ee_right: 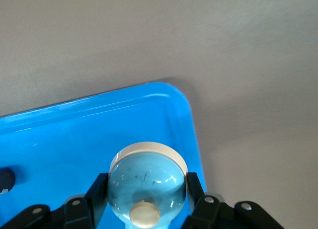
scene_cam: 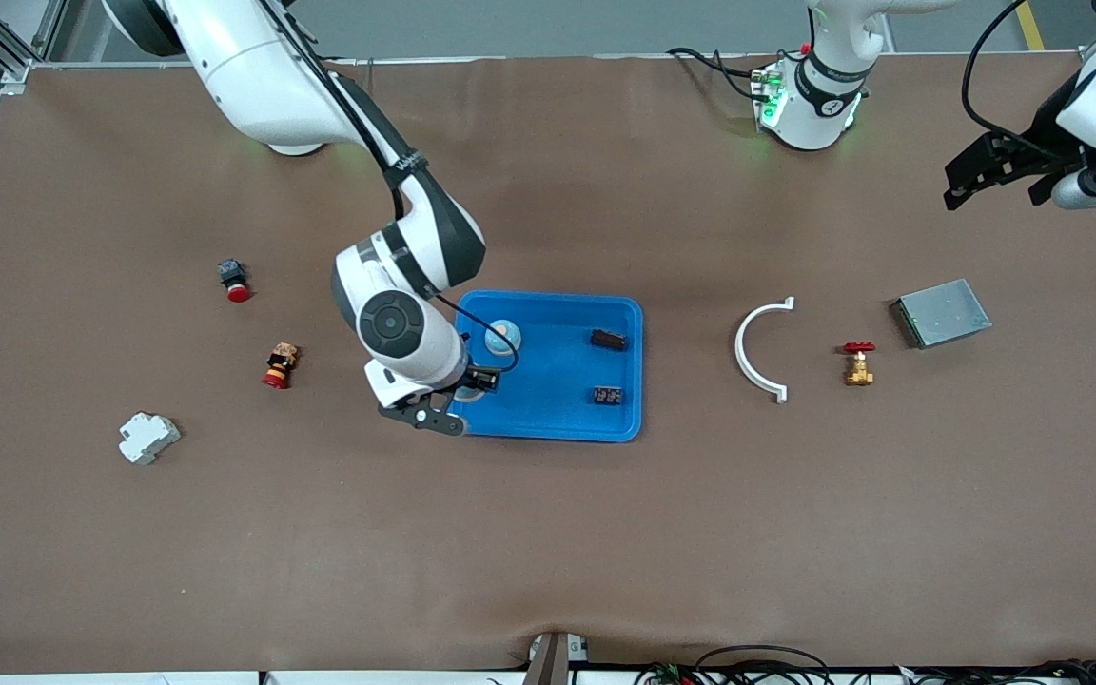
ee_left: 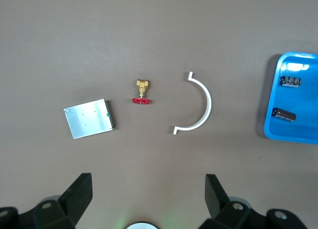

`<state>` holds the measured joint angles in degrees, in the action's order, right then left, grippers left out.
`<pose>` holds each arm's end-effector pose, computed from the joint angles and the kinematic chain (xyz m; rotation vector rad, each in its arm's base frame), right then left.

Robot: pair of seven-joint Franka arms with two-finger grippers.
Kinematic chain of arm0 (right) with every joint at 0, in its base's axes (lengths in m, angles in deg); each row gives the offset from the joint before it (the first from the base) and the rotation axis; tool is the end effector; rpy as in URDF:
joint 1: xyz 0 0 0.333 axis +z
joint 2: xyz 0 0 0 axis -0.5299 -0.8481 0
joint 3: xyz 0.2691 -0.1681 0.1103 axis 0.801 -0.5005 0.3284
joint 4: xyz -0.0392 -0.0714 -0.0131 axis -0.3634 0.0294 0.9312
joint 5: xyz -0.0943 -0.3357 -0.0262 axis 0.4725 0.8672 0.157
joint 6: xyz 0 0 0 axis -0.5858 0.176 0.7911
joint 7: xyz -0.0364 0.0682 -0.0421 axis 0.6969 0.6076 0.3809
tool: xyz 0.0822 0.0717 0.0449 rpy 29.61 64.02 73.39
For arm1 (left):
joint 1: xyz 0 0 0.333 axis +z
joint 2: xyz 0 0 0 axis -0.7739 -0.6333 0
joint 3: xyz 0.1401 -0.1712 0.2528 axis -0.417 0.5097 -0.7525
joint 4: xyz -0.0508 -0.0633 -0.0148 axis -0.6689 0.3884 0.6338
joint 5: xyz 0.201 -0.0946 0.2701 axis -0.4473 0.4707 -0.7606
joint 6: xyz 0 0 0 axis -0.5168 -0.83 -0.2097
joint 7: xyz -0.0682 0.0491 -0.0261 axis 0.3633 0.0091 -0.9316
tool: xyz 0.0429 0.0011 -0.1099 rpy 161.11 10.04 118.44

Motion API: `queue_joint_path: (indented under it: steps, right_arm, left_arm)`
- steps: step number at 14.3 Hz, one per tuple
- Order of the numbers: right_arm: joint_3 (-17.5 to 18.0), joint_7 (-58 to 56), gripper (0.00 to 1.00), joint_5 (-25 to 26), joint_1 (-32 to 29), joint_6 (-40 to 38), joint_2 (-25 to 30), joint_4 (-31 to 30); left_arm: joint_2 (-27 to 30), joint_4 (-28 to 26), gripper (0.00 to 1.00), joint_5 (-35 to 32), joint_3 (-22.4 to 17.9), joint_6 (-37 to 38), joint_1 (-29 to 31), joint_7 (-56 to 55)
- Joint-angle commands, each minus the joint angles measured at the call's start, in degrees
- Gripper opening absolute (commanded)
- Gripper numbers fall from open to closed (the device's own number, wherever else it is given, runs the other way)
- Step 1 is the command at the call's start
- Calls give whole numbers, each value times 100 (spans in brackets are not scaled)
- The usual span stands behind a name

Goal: Place electrolytic capacitor and blue bell in tray
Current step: 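Lower the blue bell into the tray and open the right gripper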

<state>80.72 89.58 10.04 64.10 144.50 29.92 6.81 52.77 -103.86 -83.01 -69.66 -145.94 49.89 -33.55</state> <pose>0.5809 0.3770 0.2900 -3.0530 0.4238 0.1702 0.4379 -0.0472 0.6461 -3.1369 -0.0590 0.0025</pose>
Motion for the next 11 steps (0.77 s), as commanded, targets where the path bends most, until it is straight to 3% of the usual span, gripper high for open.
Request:
queue_joint_path:
  steps: [1,11]
  right_arm:
    - [-46,114,30,-73,147,201,-320,219]
    - [-37,132,31,-126,217,456,-629,219]
  left_arm:
    - [195,-184,100,62,35,29,55,166]
    - [116,-149,100,-70,123,152,3,201]
